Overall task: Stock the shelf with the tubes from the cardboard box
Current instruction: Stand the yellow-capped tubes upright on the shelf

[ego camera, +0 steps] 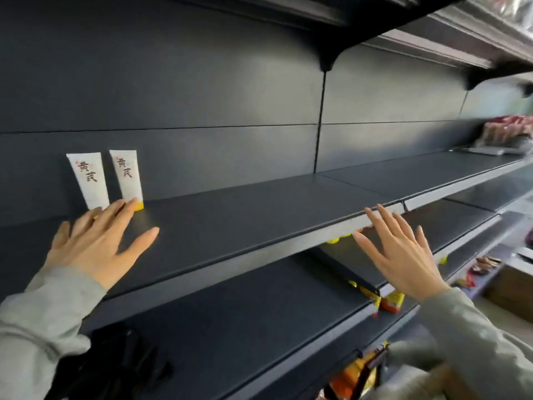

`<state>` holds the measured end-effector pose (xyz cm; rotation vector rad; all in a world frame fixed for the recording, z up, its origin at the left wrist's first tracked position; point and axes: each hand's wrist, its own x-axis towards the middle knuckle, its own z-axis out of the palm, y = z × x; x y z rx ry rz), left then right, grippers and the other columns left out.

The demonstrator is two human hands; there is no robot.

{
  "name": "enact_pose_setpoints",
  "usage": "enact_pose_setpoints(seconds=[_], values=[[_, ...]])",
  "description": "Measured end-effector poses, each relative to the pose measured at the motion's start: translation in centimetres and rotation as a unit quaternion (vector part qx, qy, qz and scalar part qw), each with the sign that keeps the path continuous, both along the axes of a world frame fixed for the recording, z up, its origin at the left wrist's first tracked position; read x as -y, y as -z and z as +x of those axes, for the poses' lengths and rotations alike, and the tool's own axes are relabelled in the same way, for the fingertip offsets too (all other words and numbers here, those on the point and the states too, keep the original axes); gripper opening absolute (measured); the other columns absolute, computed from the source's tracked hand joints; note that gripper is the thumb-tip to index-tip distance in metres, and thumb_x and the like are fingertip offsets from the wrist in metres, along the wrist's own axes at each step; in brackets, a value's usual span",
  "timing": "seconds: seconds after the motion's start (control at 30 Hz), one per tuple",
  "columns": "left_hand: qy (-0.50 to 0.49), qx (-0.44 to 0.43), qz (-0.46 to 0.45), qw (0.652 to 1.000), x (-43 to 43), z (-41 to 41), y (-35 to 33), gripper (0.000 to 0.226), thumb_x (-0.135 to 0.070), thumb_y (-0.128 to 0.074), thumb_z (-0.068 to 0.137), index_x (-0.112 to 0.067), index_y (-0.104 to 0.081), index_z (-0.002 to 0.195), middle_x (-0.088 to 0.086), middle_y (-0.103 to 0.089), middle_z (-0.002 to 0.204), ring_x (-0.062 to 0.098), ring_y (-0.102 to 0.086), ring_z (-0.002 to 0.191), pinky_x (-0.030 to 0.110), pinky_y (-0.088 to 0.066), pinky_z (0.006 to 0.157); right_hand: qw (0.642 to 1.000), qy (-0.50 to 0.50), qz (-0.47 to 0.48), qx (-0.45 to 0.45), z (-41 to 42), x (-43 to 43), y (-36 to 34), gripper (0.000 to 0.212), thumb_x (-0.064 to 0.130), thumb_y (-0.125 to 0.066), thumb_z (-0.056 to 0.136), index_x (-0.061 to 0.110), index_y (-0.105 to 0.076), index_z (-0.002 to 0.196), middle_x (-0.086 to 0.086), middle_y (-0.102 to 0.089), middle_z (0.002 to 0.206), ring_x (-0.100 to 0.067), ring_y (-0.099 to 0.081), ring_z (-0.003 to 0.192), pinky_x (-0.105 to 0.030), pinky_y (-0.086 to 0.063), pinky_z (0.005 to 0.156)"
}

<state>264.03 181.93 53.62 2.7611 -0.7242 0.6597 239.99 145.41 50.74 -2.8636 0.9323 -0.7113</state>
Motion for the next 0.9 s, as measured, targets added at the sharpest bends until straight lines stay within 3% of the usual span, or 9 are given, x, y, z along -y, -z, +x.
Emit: enact_pose_setpoints(seconds=[0.13,0.27,0.47,0.63,0.7,0.8,0.9], values=[[0.062,-0.006,0.020,0.998,3.5,-3.4,2.1,0.089,-0.078,-0.010,0.079,-0.020,-0.034,0.142,0.006,-0.038,0.146,0.033,-0.035,0.132,0.059,-0.030,0.104,0.997,0.058,0.016,-0.044,-7.2,3.0,3.1,0.085,0.074,-0.006,0.075,0.034,-0.005,0.150,0.010,-0.001,0.160,-0.017,0.000,0.147,-0.051,-0.007,0.116],[0.144,0.012,0.005,0.990,8.4,-8.4,4.7,0.076,-0.067,-0.023,0.086,-0.017,-0.038,0.140,0.012,-0.040,0.144,0.037,-0.037,0.131,0.063,-0.031,0.101,0.995,0.078,0.043,-0.055,-13.1,4.9,5.7,0.083,0.075,-0.010,0.077,0.035,-0.009,0.150,0.009,-0.006,0.160,-0.017,-0.004,0.147,-0.051,-0.007,0.116],[0.184,-0.011,0.007,0.983,15.2,-16.1,8.0,0.079,-0.066,-0.020,0.086,-0.009,-0.048,0.133,0.016,-0.051,0.135,0.041,-0.047,0.121,0.065,-0.032,0.096,0.987,0.107,0.087,-0.077,-19.4,7.0,9.7,0.078,0.074,-0.013,0.080,0.037,-0.008,0.149,0.009,-0.006,0.160,-0.015,-0.003,0.147,-0.051,-0.004,0.116],[0.197,-0.103,0.051,0.974,18.7,-18.4,12.7,0.084,-0.068,-0.018,0.077,-0.017,-0.038,0.141,0.006,-0.039,0.146,0.029,-0.034,0.135,0.056,-0.020,0.109,0.974,0.145,0.147,-0.092,-22.1,7.4,13.9,0.079,0.074,-0.016,0.081,0.033,-0.015,0.149,0.006,-0.013,0.159,-0.017,-0.010,0.146,-0.053,-0.009,0.117],[0.198,-0.146,0.068,0.967,19.8,-18.3,14.6,0.079,-0.071,-0.028,0.084,-0.020,-0.032,0.144,0.003,-0.033,0.150,0.025,-0.028,0.138,0.052,-0.016,0.112,0.967,0.163,0.181,-0.081,-22.5,7.3,15.7,0.076,0.071,-0.022,0.083,0.032,-0.019,0.148,0.004,-0.017,0.158,-0.019,-0.014,0.145,-0.053,-0.010,0.117],[0.204,-0.189,0.096,0.956,21.2,-17.3,17.4,0.067,-0.054,-0.038,0.089,-0.022,-0.026,0.146,0.000,-0.029,0.152,0.022,-0.023,0.139,0.049,-0.014,0.114,0.954,0.192,0.219,-0.067,-22.4,6.8,18.6,0.072,0.069,-0.027,0.086,0.031,-0.023,0.147,0.003,-0.021,0.157,-0.020,-0.020,0.143,-0.054,-0.014,0.116],[0.215,-0.217,0.128,0.944,22.5,-16.1,19.8,0.065,-0.053,-0.037,0.090,-0.024,-0.023,0.147,-0.002,-0.026,0.153,0.020,-0.021,0.140,0.046,-0.013,0.114,0.939,0.218,0.257,-0.069,-21.7,6.2,21.6,0.075,0.070,-0.026,0.085,0.029,-0.022,0.148,0.002,-0.021,0.157,-0.020,-0.021,0.144,-0.052,-0.016,0.116]])
